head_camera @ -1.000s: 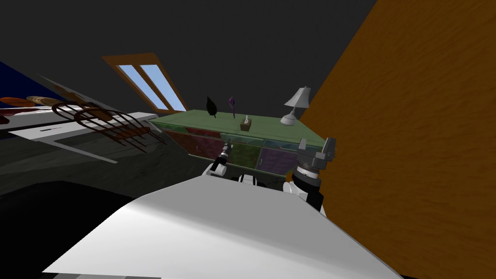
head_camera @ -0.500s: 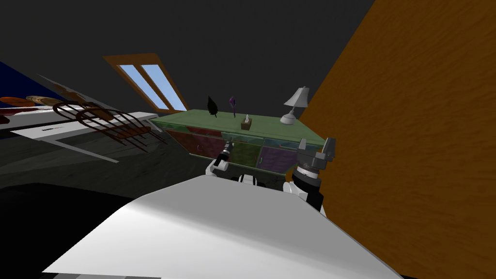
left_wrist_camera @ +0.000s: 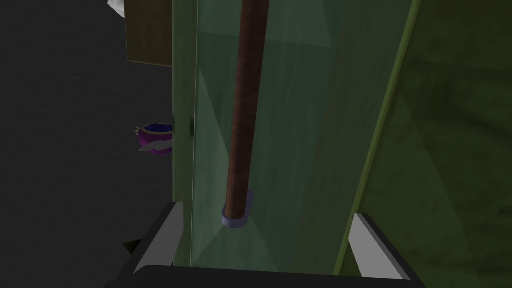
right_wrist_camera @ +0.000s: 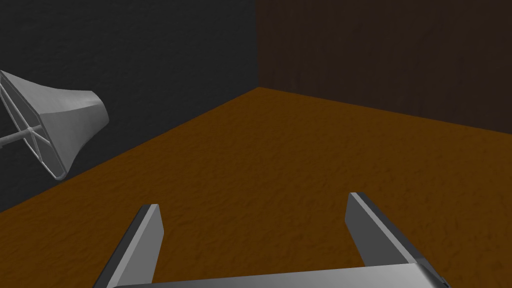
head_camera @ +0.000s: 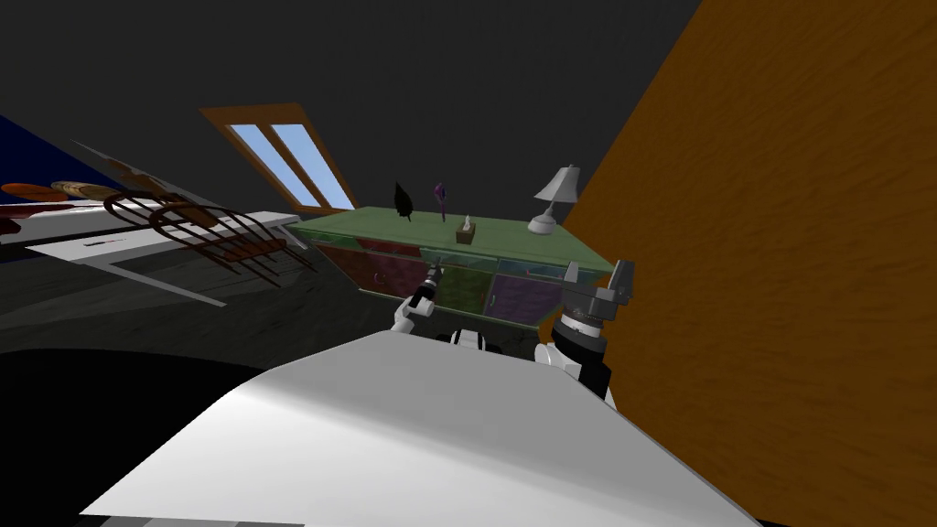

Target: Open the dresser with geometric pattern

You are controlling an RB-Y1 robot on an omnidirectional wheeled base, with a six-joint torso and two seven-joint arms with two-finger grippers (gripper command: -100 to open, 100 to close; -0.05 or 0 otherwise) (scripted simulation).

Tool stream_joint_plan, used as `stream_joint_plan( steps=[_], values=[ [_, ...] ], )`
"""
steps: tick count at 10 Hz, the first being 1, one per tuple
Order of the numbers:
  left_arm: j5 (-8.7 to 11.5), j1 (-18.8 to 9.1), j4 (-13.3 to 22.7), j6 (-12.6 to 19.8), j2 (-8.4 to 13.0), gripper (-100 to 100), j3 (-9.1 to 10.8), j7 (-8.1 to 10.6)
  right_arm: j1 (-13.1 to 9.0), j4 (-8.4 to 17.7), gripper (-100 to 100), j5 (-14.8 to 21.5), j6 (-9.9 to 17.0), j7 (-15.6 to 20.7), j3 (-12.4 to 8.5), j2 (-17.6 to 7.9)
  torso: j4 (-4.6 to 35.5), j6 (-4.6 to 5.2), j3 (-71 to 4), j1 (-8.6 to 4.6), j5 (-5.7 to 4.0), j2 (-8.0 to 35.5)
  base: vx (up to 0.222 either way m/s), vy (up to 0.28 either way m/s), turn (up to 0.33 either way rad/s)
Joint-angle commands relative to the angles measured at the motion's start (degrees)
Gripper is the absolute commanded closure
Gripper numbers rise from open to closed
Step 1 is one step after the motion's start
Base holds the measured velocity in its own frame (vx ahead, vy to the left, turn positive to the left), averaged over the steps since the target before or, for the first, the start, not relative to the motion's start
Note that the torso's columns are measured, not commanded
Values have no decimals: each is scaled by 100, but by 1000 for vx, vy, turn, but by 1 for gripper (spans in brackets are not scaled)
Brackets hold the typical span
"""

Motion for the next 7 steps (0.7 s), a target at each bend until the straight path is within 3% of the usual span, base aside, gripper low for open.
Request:
stream_joint_plan(
  steps=[1,3,4,6,7],
  values=[
    [70,-464,465,-126,31,-100,109,-16,-1,0,0,0,0,0,0,0,4,2,7,3,0,14,-88,4,-11],
    [70,-588,765,-126,31,-100,109,-16,0,0,0,0,0,0,0,0,3,0,6,0,0,9,-31,-2,0],
    [136,-827,949,-240,51,-100,221,-40,0,0,0,0,0,0,0,0,-1,0,-1,0,0,-2,-80,-3,-16],
    [136,-1165,1316,-240,51,-100,221,-40,-1,0,0,0,0,0,0,0,7,1,13,3,1,20,-65,4,-6],
    [136,-1165,1442,-240,51,-100,221,-40,0,0,0,0,0,0,0,0,2,1,4,3,1,6,-8,0,1]
  ],
)
